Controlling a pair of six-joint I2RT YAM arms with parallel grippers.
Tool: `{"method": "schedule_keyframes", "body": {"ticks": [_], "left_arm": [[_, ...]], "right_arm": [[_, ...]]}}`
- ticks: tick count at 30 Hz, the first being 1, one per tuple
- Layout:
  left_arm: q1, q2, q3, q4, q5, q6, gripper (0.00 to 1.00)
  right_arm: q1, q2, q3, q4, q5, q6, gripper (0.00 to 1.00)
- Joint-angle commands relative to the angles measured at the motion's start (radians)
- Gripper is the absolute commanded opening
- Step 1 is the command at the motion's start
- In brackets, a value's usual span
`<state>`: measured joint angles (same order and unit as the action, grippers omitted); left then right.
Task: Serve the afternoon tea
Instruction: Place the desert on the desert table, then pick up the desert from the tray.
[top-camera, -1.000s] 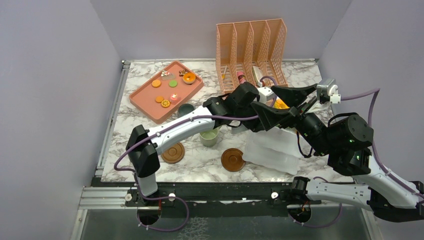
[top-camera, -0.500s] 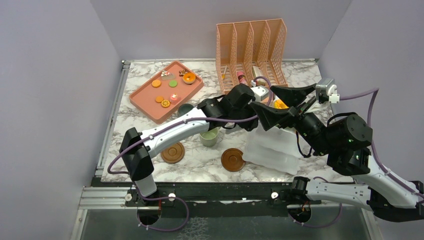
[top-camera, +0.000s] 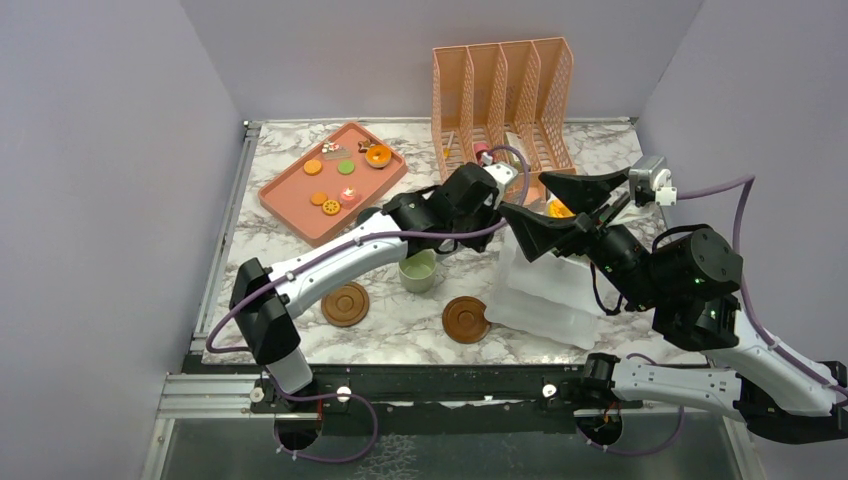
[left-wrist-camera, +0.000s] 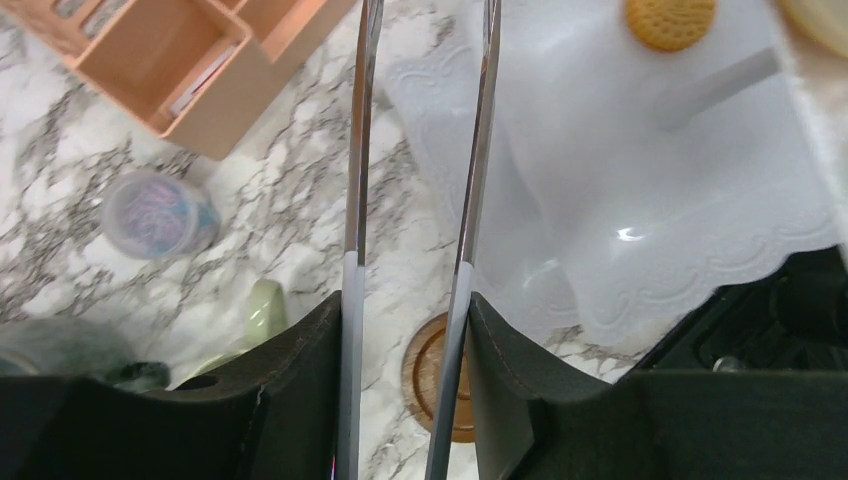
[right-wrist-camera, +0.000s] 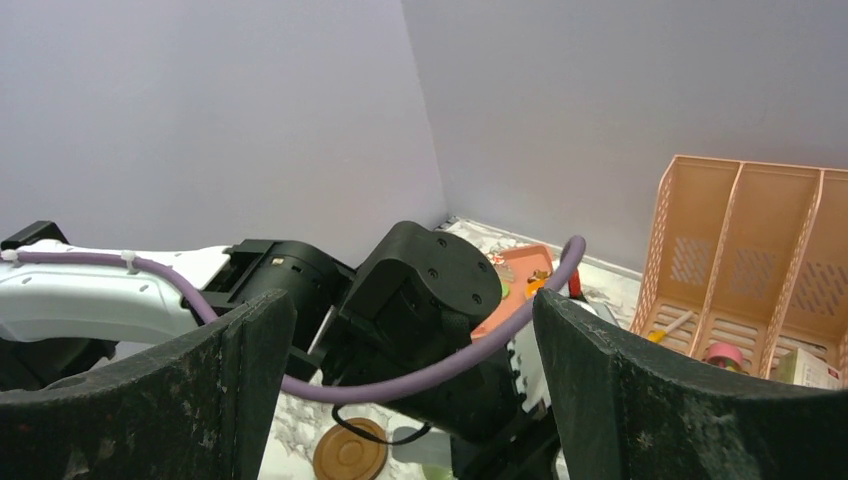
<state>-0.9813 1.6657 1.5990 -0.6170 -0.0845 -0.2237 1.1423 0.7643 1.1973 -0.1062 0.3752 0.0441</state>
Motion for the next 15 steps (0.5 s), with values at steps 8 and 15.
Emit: {"method": "schedule_keyframes", "body": {"ticks": [8,15], "left_arm": [[0.275,-0.165,-0.069,-0.062,-0.103,-0.041,0.45],[0.462,-0.206,-0.112,-0.118,-0.163,-0.025,0.46]], "right_arm": [[-0.001,-0.013,-0.049,-0.003,-0.024,0.038,0.94],[-0.001,-0.007,-0.083,0.003,-0.057,0.069,0.94]]}}
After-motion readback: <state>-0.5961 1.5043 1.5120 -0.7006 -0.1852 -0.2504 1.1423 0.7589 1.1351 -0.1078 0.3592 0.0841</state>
